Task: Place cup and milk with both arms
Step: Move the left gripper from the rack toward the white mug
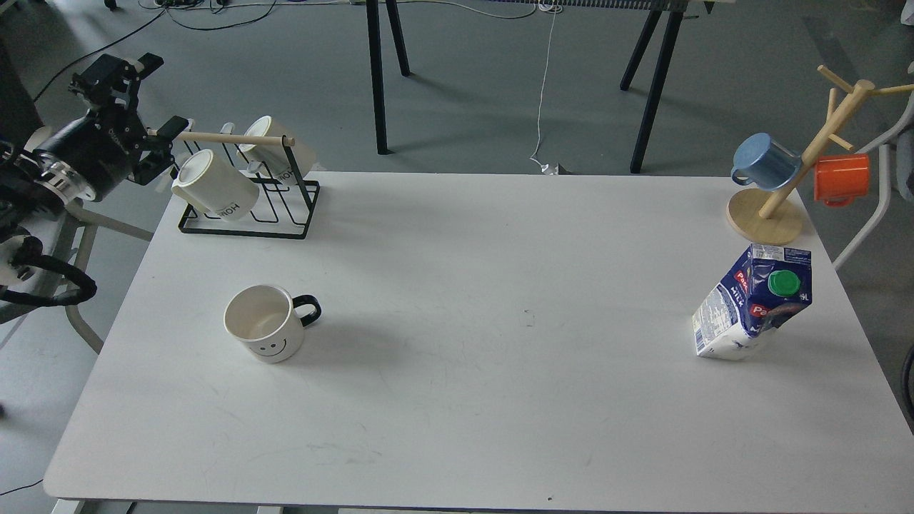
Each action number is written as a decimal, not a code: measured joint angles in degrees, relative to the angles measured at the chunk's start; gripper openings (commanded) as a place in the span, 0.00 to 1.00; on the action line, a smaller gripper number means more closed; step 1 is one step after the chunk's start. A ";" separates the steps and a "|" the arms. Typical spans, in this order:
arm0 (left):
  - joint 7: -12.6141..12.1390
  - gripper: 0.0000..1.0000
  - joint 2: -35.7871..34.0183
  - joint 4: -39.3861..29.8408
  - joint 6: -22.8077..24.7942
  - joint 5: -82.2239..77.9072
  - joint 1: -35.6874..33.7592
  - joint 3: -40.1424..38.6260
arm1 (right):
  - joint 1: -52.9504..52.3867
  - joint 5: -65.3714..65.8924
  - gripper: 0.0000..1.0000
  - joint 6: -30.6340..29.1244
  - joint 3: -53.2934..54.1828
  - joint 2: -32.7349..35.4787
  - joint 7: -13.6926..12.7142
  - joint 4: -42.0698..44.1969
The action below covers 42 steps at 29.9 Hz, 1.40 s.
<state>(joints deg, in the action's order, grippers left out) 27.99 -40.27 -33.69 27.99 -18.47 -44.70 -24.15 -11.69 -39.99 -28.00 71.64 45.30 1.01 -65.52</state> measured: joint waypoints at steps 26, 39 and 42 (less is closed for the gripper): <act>0.02 1.00 -4.14 -8.10 0.02 -53.89 -1.75 0.77 | -0.03 0.00 0.98 0.00 -0.33 -1.62 0.05 -0.18; 0.02 0.99 -9.08 -19.44 -13.81 -84.67 6.12 0.76 | 0.74 0.00 0.98 0.00 -0.54 -1.62 0.04 -0.04; 0.02 0.99 -8.81 -19.56 -15.61 -85.63 7.73 1.62 | 0.76 0.00 0.98 0.00 -0.54 -1.70 0.04 -0.04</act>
<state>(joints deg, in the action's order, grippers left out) 28.01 -49.09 -53.24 12.38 -104.10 -36.97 -22.53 -10.93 -39.99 -28.00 71.10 43.60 1.05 -65.56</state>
